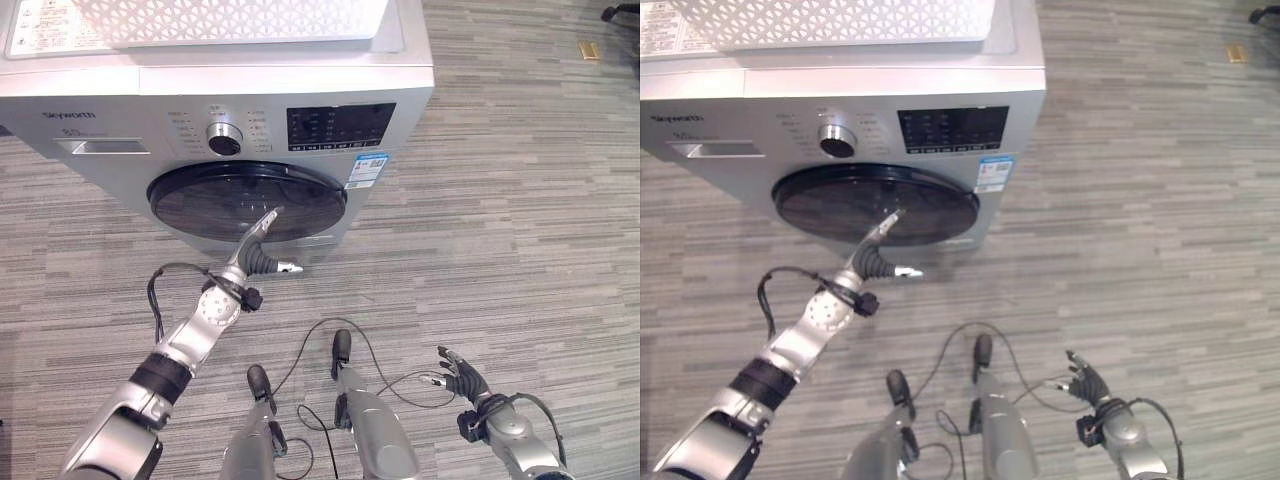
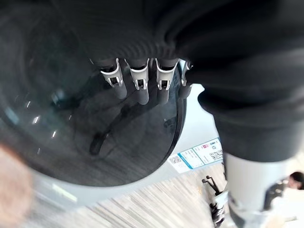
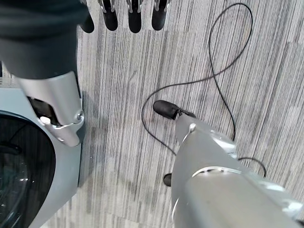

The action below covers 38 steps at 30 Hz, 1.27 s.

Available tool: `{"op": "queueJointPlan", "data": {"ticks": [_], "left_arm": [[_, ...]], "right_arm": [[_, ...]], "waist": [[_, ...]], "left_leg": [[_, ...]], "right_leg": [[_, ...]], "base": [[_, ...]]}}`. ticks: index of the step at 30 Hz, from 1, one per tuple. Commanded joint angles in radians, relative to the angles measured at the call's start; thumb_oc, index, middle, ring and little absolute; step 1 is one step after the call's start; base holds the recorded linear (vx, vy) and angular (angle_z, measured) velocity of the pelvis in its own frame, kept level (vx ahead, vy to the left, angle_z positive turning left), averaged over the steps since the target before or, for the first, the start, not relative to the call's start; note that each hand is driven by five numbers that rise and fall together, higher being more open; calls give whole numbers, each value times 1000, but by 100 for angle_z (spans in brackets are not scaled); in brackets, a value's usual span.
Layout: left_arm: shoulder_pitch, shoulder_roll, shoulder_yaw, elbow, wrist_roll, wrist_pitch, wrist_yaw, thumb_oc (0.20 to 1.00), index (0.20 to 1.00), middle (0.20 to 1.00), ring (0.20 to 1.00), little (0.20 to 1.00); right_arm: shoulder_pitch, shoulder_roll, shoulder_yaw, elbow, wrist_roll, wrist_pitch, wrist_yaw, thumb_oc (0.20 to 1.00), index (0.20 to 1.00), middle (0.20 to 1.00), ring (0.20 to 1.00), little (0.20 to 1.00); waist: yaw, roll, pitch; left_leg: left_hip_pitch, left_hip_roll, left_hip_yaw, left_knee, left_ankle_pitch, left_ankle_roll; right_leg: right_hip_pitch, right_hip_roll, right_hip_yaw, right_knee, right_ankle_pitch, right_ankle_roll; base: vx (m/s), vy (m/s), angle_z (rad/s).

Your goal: Grab the laundry basket,head to the washer,open it,put in the laundry and shut it.

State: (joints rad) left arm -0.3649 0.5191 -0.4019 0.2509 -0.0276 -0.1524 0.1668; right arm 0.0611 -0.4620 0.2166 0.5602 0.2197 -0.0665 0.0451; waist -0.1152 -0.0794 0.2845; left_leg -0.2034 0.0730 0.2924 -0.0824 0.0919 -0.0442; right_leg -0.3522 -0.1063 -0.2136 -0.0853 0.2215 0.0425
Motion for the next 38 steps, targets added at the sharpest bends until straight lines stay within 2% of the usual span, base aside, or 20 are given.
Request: {"op": "queueJointPlan", "data": {"ticks": [1, 3, 5, 6, 8, 11, 12, 15, 16, 18, 19, 22, 25, 28, 31, 38], "left_arm": [[92, -22, 69, 5, -222, -142, -54, 1000, 1000, 1000, 1000, 1000], [176, -44, 116, 11, -328, -163, -86, 1000, 1000, 1000, 1000, 1000], [245, -45, 144, 31, -376, -176, -124, 1000, 1000, 1000, 1000, 1000], [315, -60, 190, 71, -445, -182, -161, 1000, 1000, 1000, 1000, 1000], [387, -86, 236, 120, -496, -181, -184, 1000, 1000, 1000, 1000, 1000], [442, -90, 260, 168, -482, -188, -193, 1000, 1000, 1000, 1000, 1000], [486, -118, 308, 219, -489, -197, -178, 1000, 1000, 1000, 1000, 1000], [499, -155, 366, 382, -460, -218, -147, 1000, 1000, 1000, 1000, 1000], [498, -155, 366, 383, -460, -218, -147, 1000, 1000, 1000, 1000, 1000], [504, -183, 426, 545, -466, -207, -128, 1000, 1000, 1000, 1000, 1000], [503, -183, 426, 546, -466, -208, -128, 1000, 1000, 1000, 1000, 1000], [486, -218, 463, 716, -452, -196, -95, 1000, 1000, 1000, 1000, 1000], [468, -241, 472, 868, -404, -181, -63, 1000, 1000, 1000, 1000, 1000], [458, -262, 465, 983, -348, -143, -58, 1000, 1000, 1000, 1000, 1000], [451, -281, 444, 989, -332, -132, -54, 1000, 1000, 1000, 1000, 1000], [441, -298, 385, 968, -316, -125, -64, 1000, 1000, 1000, 1000, 1000]], "right_arm": [[23, 18, -43, 33, 18, -53, -10, 1000, 1000, 1000, 1000, 1000], [32, 35, -49, 69, 21, -60, -12, 1000, 1000, 1000, 1000, 1000], [36, 51, -59, 100, 27, -68, -10, 1000, 1000, 1000, 1000, 1000], [50, 63, -69, 118, 25, -73, -7, 1000, 1000, 1000, 1000, 1000], [58, 77, -74, 151, 24, -77, -5, 1000, 1000, 1000, 1000, 1000], [65, 87, -86, 178, 15, -78, -7, 1000, 1000, 1000, 1000, 1000], [67, 106, -97, 213, 24, -84, -14, 1000, 1000, 1000, 1000, 1000], [60, 142, -113, 301, 36, -92, -33, 1000, 1000, 1000, 1000, 1000], [60, 142, -113, 301, 36, -92, -33, 1000, 1000, 1000, 1000, 1000], [60, 168, -120, 361, 48, -92, -42, 1000, 1000, 1000, 1000, 1000], [60, 168, -120, 361, 48, -92, -42, 1000, 1000, 1000, 1000, 1000], [44, 194, -130, 447, 63, -90, -60, 1000, 1000, 1000, 1000, 1000], [36, 214, -135, 525, 74, -87, -76, 1000, 1000, 1000, 1000, 1000], [27, 236, -96, 626, -2, -60, -91, 1000, 1000, 1000, 1000, 1000], [15, 241, -40, 692, -109, -31, -109, 1000, 1000, 1000, 1000, 1000], [-3, 257, 13, 743, -187, -6, -114, 1000, 1000, 1000, 1000, 1000]], "waist": [[25, 19, -51], [29, 23, -67], [37, 28, -80], [47, 34, -93], [61, 42, -105], [74, 50, -118], [91, 56, -128], [115, 59, -155], [115, 59, -154], [132, 67, -181], [132, 67, -180], [146, 69, -206], [154, 65, -227], [165, 55, -251], [180, 50, -261], [194, 48, -270]], "left_leg": [[-43, 13, -88, 36, -71, 11], [-20, 12, -90, 30, -73, 10], [5, 12, -92, 30, -76, 10], [31, 12, -94, 28, -78, 9], [58, 13, -102, 26, -79, 8], [84, 13, -110, 25, -78, 7], [102, 13, -122, 23, -75, 7], [116, 11, -127, 20, -56, 10], [117, 11, -127, 20, -56, 10], [142, 8, -141, 8, -49, 7], [142, 8, -141, 8, -49, 7], [165, 5, -156, 0, -47, 3], [185, 2, -174, -5, -49, 0], [195, 1, -199, -5, -53, -4], [196, -1, -217, -5, -55, -5], [197, -4, -246, -5, -53, -5]], "right_leg": [[110, -89, -4, 82, -176, 118], [132, -86, -6, 80, -180, 116], [157, -86, -6, 80, -186, 115], [185, -86, -11, 76, -193, 115], [218, -87, -19, 70, -198, 115], [248, -87, -27, 68, -205, 114], [272, -88, -40, 66, -211, 112], [297, -90, -62, 56, -201, 107], [298, -90, -62, 56, -201, 107], [328, -89, -80, 53, -206, 106], [329, -89, -80, 53, -206, 106], [362, -88, -101, 51, -215, 103], [398, -86, -122, 43, -224, 103], [426, -82, -147, 36, -233, 101], [444, -80, -165, 32, -237, 98], [462, -75, -185, 27, -240, 94]], "base": [[50, -34, -8], [59, -53, 1], [78, -64, 11], [93, -86, 12], [59, -78, 5], [44, -85, 10], [-50, -101, 20], [-31, -94, 13], [4, -65, 10], [7, -78, 18], [11, -63, 14], [29, -46, 12], [31, -60, 22], [9, -72, 23], [-11, -43, 25], [-1, -25, 14]]}}
